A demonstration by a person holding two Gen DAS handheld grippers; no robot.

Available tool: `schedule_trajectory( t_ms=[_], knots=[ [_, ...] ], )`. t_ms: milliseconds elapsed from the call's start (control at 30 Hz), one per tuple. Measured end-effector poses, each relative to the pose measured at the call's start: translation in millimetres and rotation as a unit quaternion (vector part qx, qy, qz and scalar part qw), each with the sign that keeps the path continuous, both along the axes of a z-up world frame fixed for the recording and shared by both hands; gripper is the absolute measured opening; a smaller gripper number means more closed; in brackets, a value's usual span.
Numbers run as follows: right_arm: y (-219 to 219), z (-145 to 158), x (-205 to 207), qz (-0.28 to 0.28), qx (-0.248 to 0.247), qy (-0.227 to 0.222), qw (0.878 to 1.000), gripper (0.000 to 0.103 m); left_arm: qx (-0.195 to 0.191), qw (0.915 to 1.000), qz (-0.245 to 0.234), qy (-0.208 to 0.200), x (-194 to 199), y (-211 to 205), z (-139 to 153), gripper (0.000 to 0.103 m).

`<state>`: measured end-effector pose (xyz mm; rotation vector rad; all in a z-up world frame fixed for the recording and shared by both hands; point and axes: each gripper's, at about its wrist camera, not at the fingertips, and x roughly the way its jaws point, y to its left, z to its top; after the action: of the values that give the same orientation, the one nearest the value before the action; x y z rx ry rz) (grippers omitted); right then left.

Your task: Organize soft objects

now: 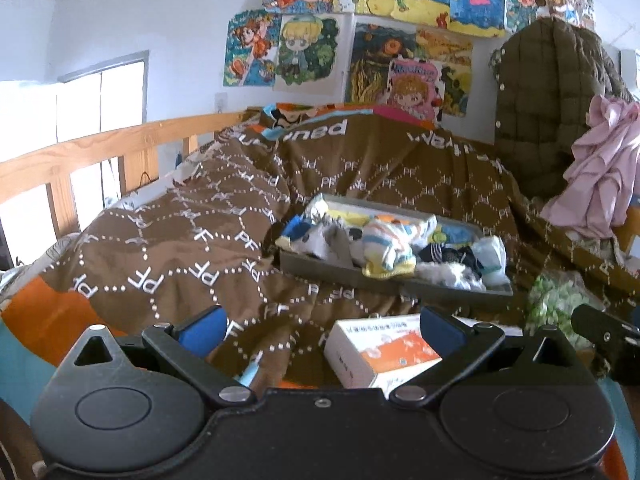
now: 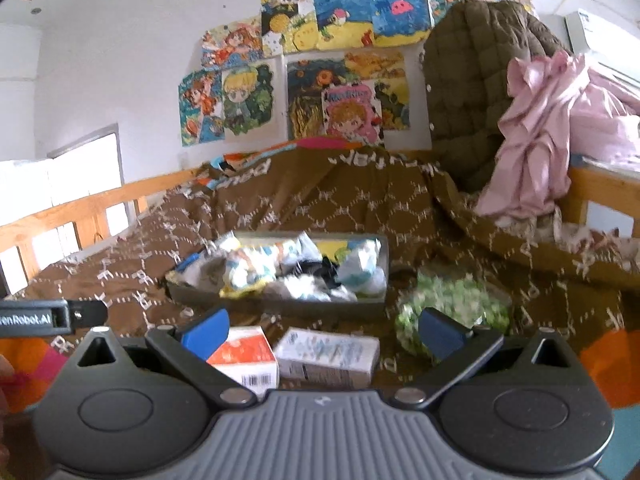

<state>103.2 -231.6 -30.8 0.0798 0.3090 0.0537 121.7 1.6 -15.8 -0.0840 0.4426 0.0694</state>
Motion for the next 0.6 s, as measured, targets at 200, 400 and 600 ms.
schedule_trajectory(
  t_ms=[200,400,600],
  knots=[
    [5.1,-7.8,-3.1,0.003,-0.004,0.008,1.000,0.103,-0.006,0.9993,0.005,0.036,1.4,4.4,-12.1,0.102],
    [9.9,-8.4,-8.1,0.006,0.001,0.017,1.000,0.103,-0.012,0.9985,0.009,0.053,-2.6,10.6,-17.1,0.102],
    [13.3,-4.2,-13.6,0.003,0.003,0.018,1.000,0.103,-0.006,0.9988,0.005,0.049,-12.7,11.1,-17.4,0.102]
  ],
)
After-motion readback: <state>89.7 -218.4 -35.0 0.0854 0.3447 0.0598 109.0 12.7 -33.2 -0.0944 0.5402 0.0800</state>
